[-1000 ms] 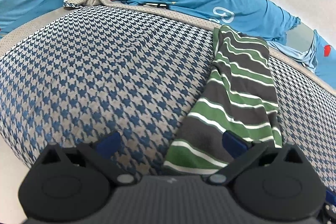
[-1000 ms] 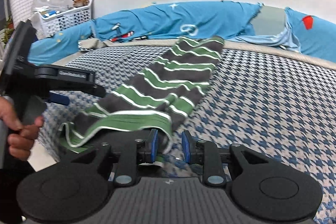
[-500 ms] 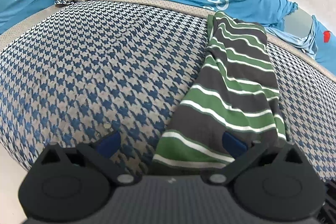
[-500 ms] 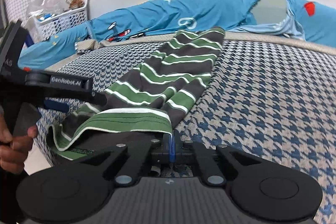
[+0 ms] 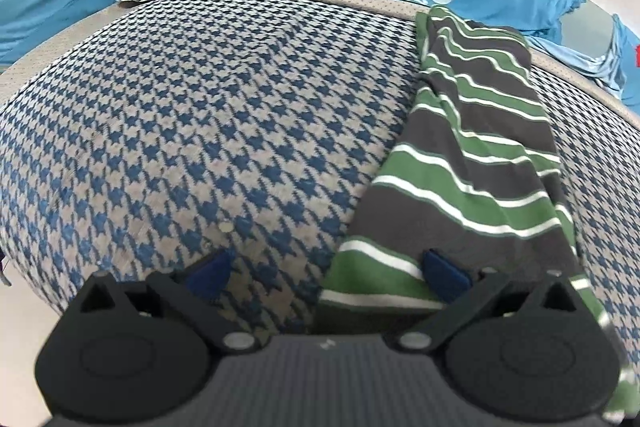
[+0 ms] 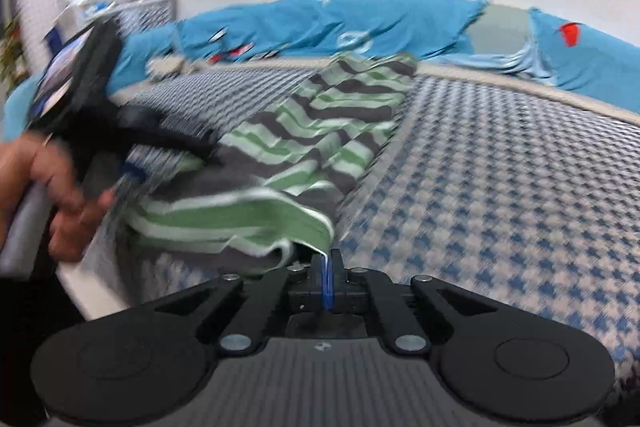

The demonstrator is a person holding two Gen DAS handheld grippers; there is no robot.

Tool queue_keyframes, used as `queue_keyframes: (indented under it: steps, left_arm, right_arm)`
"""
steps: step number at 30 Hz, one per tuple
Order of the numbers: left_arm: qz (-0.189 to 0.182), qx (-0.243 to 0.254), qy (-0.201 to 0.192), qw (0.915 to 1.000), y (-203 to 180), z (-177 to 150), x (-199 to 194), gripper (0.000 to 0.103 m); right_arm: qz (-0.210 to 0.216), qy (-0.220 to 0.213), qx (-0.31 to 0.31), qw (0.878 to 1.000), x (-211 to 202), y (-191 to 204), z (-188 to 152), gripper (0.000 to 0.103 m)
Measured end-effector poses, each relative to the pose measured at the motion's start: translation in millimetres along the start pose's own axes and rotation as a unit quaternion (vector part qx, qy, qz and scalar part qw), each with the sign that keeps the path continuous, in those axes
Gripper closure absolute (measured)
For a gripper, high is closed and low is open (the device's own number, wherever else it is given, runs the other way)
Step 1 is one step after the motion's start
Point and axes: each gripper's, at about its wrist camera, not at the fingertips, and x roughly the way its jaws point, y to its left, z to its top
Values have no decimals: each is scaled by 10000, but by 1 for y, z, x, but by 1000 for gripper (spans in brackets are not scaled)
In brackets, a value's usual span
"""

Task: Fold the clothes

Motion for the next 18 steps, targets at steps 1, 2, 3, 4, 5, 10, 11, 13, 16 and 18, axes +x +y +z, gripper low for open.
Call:
queue_keyframes:
  steps: [1,2,3,4,5,10,11,13,16,18]
  left_arm:
    - [26,-11,4,10000,1,0,0,0]
    - [62,-6,4,10000,2,0,0,0]
    - [94,7,2,10000,2,-1,0,0]
    - [125,20,0,9999,3,-1,0,0]
    - [156,30,-1,9999,4,-1,0,0]
    - [217,-88,1,9997,13,-3,-4,0]
    - [234,-127,-3,9996,15,-3,-4,0]
    - [322,-176,-12,9993,19,-4,-5,0]
    - [443,-278,-28,9986,26,-3,-7,0]
    - [524,-359,-45,9980,31,-3,-8,0]
  right_arm:
    - [80,73,-85,9999,-1,4,-4,101]
    - [146,140,-188,9996,-1,8,-7,101]
    - [156,159,-318,9992,-2,13,-10,101]
    - [164,177,-447,9987,-2,17,-12,101]
    - [144,188,-514,9984,-3,20,-14,100]
    - [-129,387,-133,9991,-2,7,-12,100]
    - [-114,380,-10,9992,-4,4,-11,100]
    - [-80,317,162,9993,-9,-1,-8,100]
    - [-99,174,136,9997,-16,1,-2,100]
    - [-167,120,116,9997,-19,2,0,100]
